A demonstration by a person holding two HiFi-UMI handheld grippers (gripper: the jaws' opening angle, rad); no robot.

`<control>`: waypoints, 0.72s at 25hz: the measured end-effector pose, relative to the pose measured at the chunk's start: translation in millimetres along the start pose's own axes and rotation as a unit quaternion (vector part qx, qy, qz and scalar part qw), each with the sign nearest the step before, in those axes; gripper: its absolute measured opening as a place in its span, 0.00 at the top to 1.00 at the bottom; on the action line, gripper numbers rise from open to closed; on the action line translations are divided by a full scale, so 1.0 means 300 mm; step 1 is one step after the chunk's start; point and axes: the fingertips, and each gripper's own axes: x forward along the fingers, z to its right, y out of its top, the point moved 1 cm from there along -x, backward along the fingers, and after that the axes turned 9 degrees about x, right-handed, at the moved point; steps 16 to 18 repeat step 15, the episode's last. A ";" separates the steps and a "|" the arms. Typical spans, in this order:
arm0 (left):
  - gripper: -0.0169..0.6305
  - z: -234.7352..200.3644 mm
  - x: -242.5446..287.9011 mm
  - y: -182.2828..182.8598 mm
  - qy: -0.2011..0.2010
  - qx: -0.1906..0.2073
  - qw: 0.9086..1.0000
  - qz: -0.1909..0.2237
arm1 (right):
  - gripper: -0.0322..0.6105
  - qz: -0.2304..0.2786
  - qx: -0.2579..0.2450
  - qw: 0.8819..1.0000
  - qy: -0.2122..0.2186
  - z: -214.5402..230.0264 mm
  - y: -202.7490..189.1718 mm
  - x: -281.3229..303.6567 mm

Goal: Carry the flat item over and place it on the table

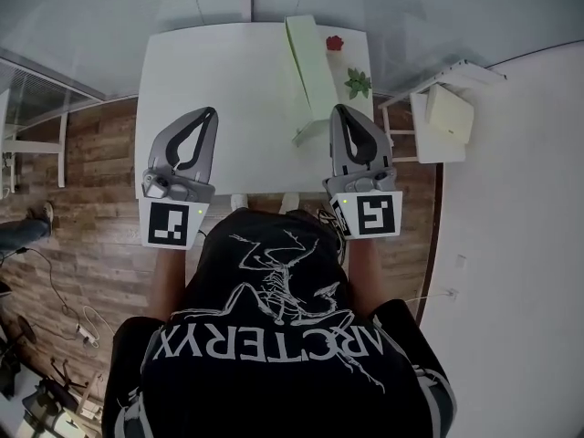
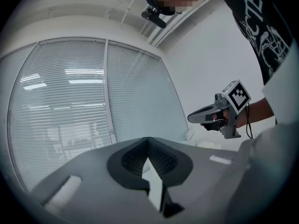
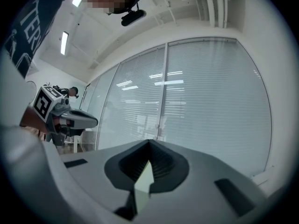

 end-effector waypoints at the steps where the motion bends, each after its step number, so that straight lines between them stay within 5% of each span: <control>1: 0.96 -0.003 -0.001 -0.003 0.001 -0.001 1.000 -0.001 | 0.93 0.000 0.000 1.000 -0.001 0.001 0.000 0.000; 18: 0.96 -0.007 0.027 -0.012 -0.002 0.006 1.000 -0.003 | 0.93 -0.002 -0.001 1.000 -0.013 0.036 -0.002 0.000</control>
